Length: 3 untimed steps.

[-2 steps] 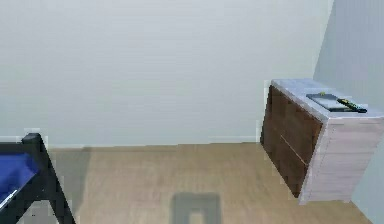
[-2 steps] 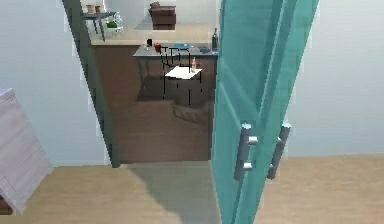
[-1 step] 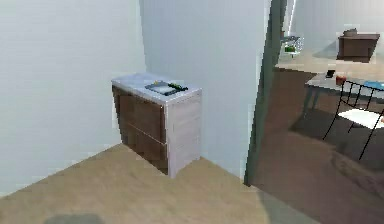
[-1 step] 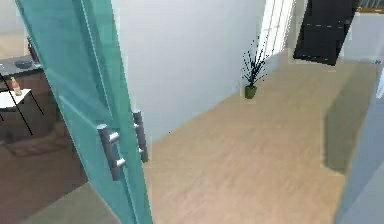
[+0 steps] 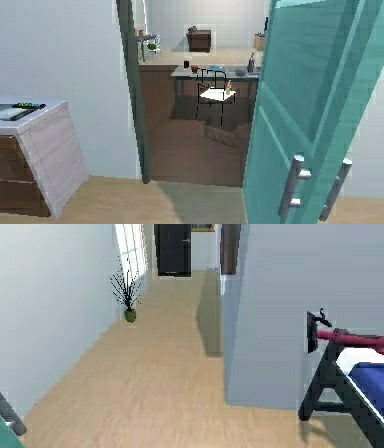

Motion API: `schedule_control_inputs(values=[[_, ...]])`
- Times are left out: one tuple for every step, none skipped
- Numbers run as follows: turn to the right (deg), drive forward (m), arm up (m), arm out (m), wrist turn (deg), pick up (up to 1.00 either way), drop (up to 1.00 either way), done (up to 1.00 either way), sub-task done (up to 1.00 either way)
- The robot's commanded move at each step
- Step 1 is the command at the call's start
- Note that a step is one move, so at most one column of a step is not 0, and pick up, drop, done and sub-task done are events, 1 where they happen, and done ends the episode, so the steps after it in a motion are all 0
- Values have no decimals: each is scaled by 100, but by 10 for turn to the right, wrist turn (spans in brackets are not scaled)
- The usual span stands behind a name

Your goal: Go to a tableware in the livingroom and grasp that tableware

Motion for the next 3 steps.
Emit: schedule_control_inputs(values=[[0, 100, 0, 0, 0, 0, 0, 0, 0], [0, 65, 0, 0, 0, 0, 0, 0, 0], [-300, 0, 0, 0, 0, 0, 0, 0, 0]])
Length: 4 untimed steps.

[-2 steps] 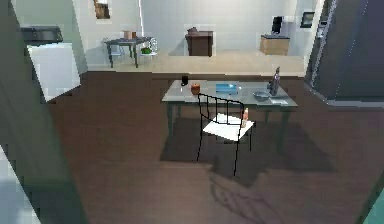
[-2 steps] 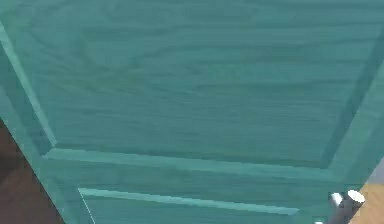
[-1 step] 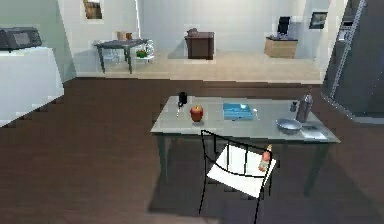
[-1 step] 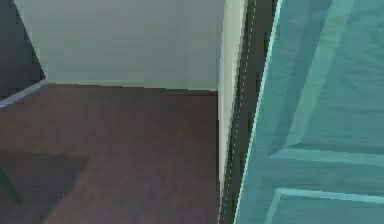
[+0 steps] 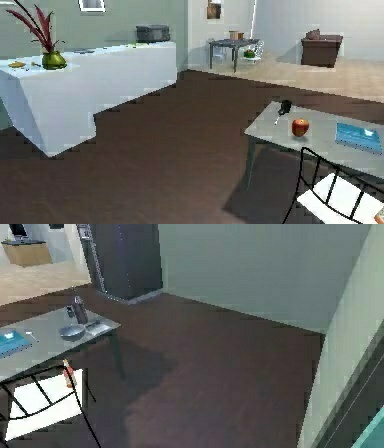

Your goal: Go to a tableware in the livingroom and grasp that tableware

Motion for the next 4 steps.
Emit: schedule_control_inputs(values=[[0, 100, 0, 0, 0, 0, 0, 0, 0], [0, 45, 0, 0, 0, 0, 0, 0, 0], [210, 0, 0, 0, 0, 0, 0, 0, 0], [0, 100, 0, 0, 0, 0, 0, 0, 0]])
